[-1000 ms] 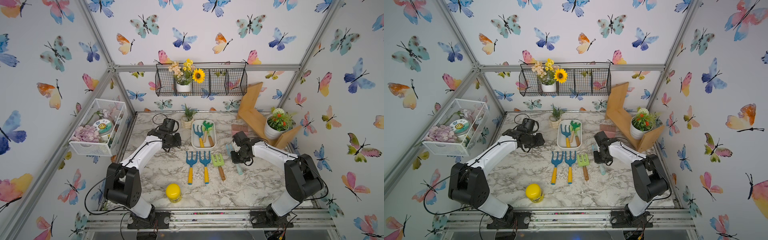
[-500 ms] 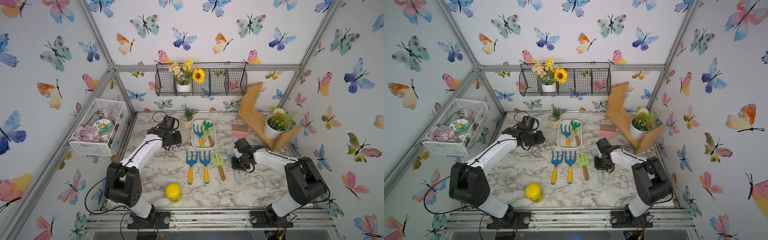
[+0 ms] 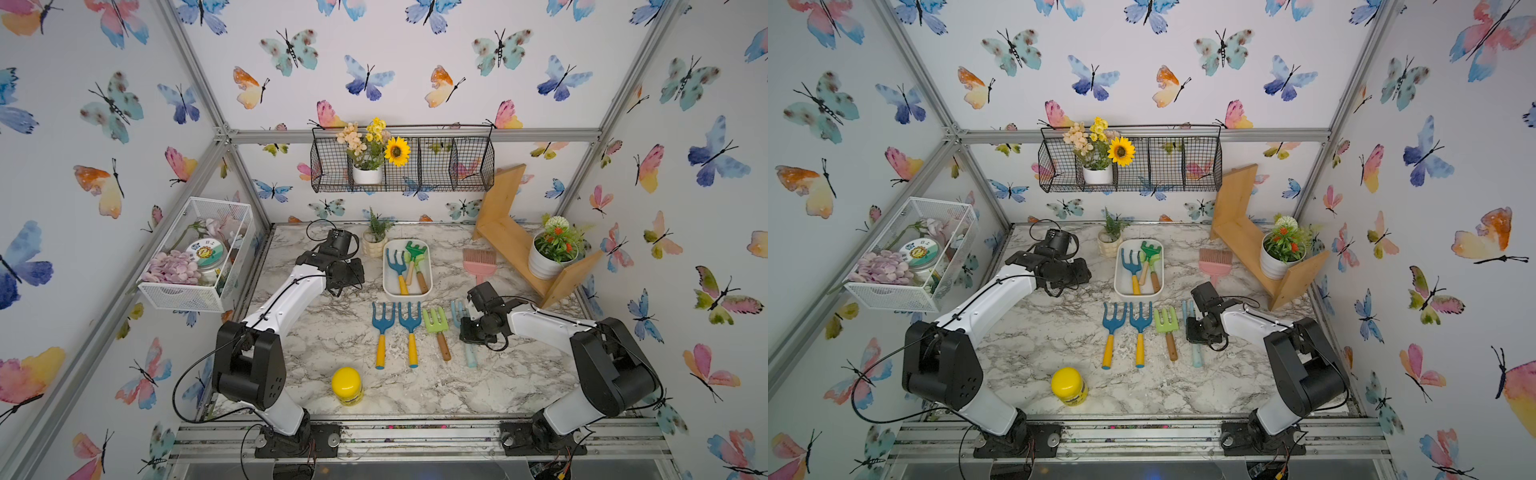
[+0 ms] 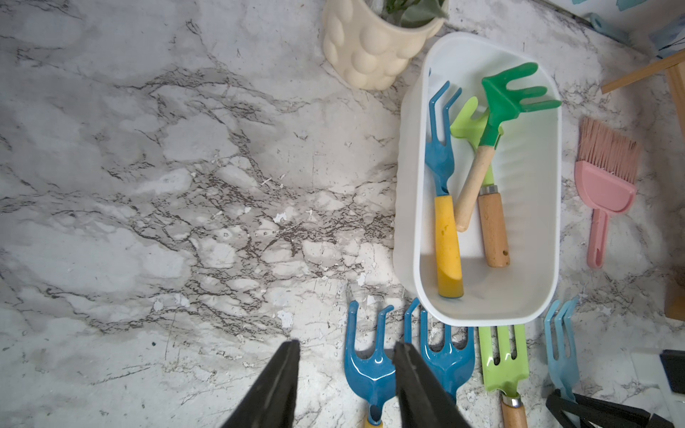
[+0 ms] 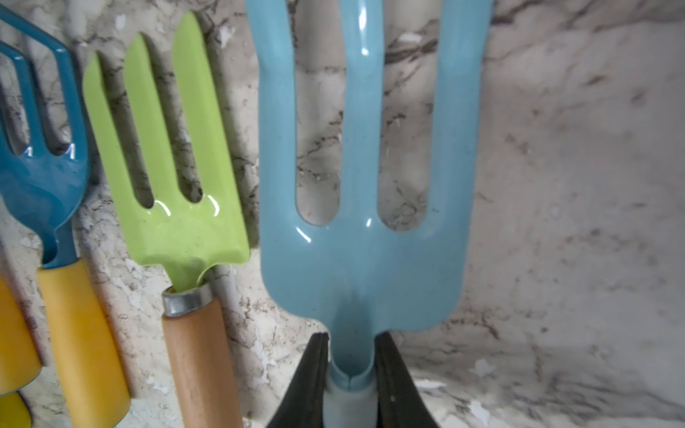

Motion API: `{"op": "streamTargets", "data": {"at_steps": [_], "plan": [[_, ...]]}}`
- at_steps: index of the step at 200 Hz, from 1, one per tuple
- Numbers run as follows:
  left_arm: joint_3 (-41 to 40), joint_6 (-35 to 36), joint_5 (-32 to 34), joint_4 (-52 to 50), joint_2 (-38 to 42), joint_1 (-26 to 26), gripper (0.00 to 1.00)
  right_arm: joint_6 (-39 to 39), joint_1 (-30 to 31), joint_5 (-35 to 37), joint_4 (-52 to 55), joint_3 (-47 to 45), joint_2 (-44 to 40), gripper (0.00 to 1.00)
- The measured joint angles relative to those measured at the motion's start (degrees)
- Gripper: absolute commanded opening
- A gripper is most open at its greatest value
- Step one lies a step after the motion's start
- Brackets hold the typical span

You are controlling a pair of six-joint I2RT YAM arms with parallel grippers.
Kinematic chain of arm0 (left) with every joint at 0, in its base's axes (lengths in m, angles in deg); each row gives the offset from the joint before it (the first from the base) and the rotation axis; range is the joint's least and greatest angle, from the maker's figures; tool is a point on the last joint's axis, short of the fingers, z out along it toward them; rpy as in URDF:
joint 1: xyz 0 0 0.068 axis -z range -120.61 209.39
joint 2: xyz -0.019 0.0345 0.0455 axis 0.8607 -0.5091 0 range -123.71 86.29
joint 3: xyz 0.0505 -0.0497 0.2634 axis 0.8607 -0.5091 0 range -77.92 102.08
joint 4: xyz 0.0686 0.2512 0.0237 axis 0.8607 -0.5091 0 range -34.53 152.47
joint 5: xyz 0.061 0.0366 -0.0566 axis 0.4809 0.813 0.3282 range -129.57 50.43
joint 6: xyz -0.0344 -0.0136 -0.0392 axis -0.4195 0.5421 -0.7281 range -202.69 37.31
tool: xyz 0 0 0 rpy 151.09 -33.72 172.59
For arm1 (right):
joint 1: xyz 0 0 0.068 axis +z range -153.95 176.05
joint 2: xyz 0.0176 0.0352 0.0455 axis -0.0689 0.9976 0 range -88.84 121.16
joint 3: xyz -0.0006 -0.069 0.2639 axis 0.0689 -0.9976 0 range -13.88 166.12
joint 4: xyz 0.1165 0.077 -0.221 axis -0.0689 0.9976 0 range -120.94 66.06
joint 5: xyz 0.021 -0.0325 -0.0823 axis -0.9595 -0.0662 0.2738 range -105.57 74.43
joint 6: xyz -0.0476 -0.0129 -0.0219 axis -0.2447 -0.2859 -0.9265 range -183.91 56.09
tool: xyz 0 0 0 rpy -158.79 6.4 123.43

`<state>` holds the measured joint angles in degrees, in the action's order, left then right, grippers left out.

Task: Take the hand rake out of the storage box
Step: Place the rake at the center of the board, then pick up the rake from the storage box.

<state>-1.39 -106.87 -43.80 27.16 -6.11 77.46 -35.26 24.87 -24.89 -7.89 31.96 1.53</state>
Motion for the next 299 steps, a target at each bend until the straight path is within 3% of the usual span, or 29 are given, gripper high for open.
{"op": "streamTargets", "data": {"at_steps": [50,87,128,167,208,299], "plan": [[2.5,0.2,0.1,-1.2,-1.9,1.0,0.47,0.8,0.4,-0.2,-1.2,-0.4,-0.3,0.34],[6.2,0.4,0.1,-2.2,-3.8,4.8,0.47,1.1,0.4,-0.1,-0.5,0.1,-0.3,0.39],[13.3,0.8,0.8,-2.3,-9.2,9.7,0.47,0.3,0.4,2.1,6.8,7.4,-1.9,0.46],[21.8,0.8,2.8,-2.8,-19.8,13.6,0.47,-1.1,0.4,4.6,8.7,15.6,-4.9,0.47],[30.0,-1.6,6.7,-5.7,-30.4,15.5,0.45,-1.7,0.4,4.9,9.1,17.3,-1.8,0.47],[34.4,-5.6,9.8,-5.6,-38.7,15.0,0.44,-2.4,0.4,4.9,9.4,16.8,-1.0,0.47]]}}
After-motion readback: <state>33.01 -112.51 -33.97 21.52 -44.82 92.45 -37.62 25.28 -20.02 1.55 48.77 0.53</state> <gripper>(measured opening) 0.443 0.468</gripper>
